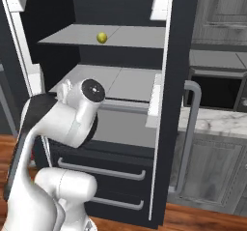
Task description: Retrieve a lemon from the fridge and place it on the cutting board with the fish.
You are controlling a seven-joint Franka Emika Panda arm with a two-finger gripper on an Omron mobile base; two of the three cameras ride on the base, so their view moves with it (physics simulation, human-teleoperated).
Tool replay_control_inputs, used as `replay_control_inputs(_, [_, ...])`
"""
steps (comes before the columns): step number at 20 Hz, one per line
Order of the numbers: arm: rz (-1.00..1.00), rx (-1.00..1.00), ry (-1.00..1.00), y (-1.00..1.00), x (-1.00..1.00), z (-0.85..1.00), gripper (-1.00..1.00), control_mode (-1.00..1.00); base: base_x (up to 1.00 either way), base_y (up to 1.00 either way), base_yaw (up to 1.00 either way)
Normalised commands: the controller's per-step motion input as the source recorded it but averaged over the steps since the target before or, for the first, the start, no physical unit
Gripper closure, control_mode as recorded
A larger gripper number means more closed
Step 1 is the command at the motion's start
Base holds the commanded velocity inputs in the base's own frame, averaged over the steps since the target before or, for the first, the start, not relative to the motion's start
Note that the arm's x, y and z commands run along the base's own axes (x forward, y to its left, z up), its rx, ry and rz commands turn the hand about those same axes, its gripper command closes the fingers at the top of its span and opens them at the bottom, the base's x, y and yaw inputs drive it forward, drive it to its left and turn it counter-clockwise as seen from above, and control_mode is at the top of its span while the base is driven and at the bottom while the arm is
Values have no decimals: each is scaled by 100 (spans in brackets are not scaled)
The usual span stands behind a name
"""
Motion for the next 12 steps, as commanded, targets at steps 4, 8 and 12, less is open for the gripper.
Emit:
replay_control_inputs(4, [34,12,0,51,93,-4,-100,-100,0,0,0])
replay_control_inputs(8, [19,2,0,51,74,0,-100,-100,0,0,0])
replay_control_inputs(12, [0,0,-1,5,53,-2,-100,-100,0,0,0])
